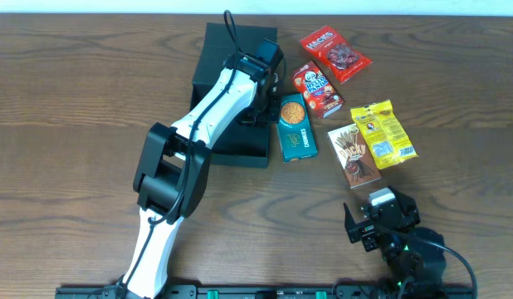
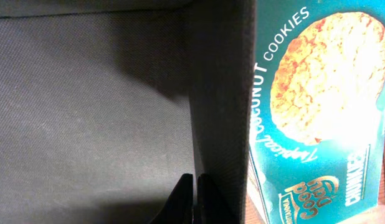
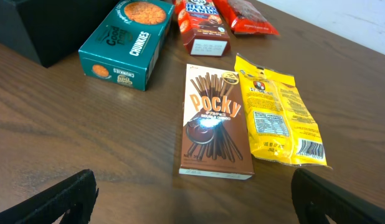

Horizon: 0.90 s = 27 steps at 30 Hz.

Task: Pack container

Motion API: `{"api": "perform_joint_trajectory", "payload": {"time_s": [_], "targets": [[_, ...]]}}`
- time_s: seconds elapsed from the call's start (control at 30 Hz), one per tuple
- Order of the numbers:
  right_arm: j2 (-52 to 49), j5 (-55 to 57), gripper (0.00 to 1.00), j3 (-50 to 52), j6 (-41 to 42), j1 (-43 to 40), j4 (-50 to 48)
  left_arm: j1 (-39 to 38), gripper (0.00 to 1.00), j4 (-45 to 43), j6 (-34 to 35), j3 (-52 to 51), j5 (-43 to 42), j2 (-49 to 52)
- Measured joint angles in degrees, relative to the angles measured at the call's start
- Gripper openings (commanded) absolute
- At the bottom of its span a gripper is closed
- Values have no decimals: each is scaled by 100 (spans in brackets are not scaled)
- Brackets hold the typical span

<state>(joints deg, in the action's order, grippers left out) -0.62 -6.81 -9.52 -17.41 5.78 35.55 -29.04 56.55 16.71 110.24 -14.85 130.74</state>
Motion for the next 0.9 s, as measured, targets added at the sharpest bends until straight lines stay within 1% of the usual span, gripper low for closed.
{"api": "perform_joint_trajectory", "payload": {"time_s": [0.23,0.53,0.67,0.77,0.9], "targets": [[0,0,99,0,0,0,0,0,6,-15,120,0,-37,0],[0,0,99,0,0,0,0,0,6,-66,544,0,-177,0],[0,0,99,0,-2,0,0,0,6,-46,608,0,-164,0],[0,0,99,0,0,0,-2,2,6,68,595,0,26,0],[0,0,99,0,0,0,0,59,6,269,573,0,664,-31]]}}
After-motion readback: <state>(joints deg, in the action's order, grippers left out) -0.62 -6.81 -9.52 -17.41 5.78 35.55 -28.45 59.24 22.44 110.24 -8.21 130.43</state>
